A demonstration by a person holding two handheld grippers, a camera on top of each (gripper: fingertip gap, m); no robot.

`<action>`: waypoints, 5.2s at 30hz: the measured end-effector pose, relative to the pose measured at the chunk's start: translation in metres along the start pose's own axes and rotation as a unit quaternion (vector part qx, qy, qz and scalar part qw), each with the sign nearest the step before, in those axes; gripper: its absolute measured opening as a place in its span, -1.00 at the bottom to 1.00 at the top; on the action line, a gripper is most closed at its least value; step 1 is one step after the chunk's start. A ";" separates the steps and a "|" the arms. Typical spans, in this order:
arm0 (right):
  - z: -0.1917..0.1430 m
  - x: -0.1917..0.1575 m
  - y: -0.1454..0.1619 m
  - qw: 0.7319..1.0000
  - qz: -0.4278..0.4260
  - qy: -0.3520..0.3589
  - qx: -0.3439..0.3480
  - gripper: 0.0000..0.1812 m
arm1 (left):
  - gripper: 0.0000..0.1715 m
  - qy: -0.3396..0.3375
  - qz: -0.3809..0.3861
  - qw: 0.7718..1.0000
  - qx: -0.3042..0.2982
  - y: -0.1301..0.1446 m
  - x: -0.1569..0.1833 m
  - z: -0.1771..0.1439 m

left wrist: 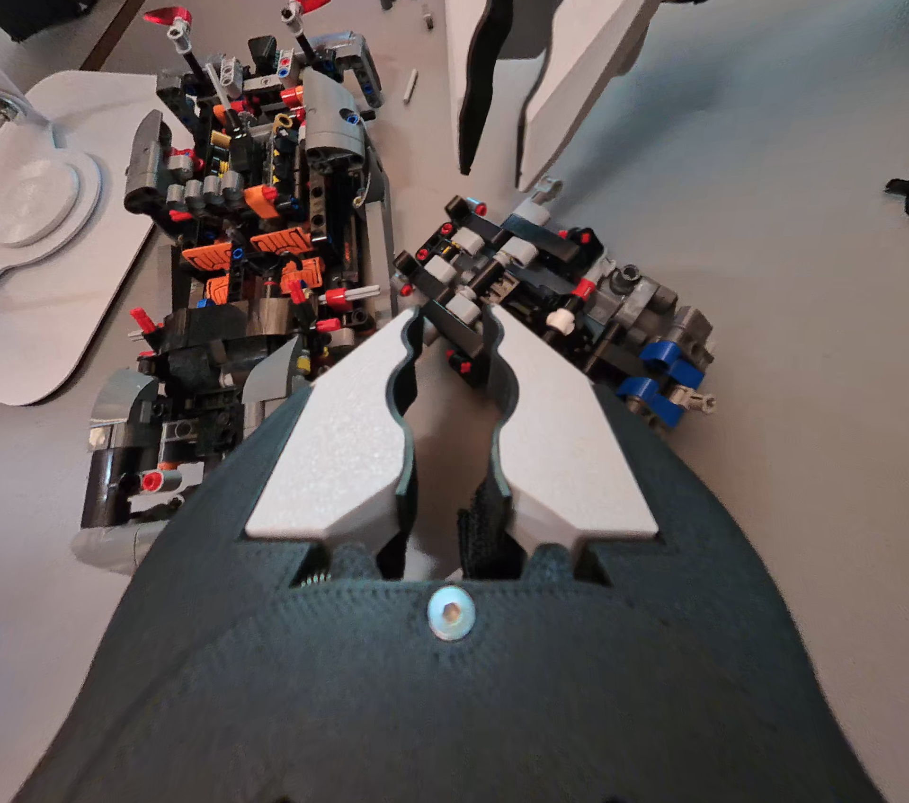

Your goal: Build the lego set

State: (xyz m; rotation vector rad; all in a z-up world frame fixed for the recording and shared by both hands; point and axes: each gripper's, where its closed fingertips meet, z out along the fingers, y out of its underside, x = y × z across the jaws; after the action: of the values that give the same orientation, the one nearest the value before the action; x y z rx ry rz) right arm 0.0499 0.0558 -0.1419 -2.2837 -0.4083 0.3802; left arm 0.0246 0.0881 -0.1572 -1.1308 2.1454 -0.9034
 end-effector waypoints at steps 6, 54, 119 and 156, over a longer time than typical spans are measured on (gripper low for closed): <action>-0.001 -0.003 -0.001 1.000 -0.006 0.004 0.027 -0.83 | -0.74 0.000 0.011 1.000 -0.002 -0.001 0.002 -0.003; 0.035 -0.024 0.003 0.992 -0.086 -0.058 -0.075 -1.00 | -1.00 -0.009 0.118 0.989 -0.095 0.001 0.021 0.010; 0.004 -0.031 0.030 0.966 0.210 -0.150 0.018 -0.63 | -0.54 0.034 -0.283 0.958 0.008 0.018 0.002 -0.022; -0.026 -0.038 -0.022 0.967 0.142 -0.082 0.193 -0.77 | -0.80 -0.019 -0.180 0.959 0.220 -0.062 0.023 -0.044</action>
State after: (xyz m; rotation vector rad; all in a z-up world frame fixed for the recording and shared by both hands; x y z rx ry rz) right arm 0.0217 0.0383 -0.1028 -1.9336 -0.0725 0.7304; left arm 0.0121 0.0558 -0.0858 -1.3018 1.6112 -1.4213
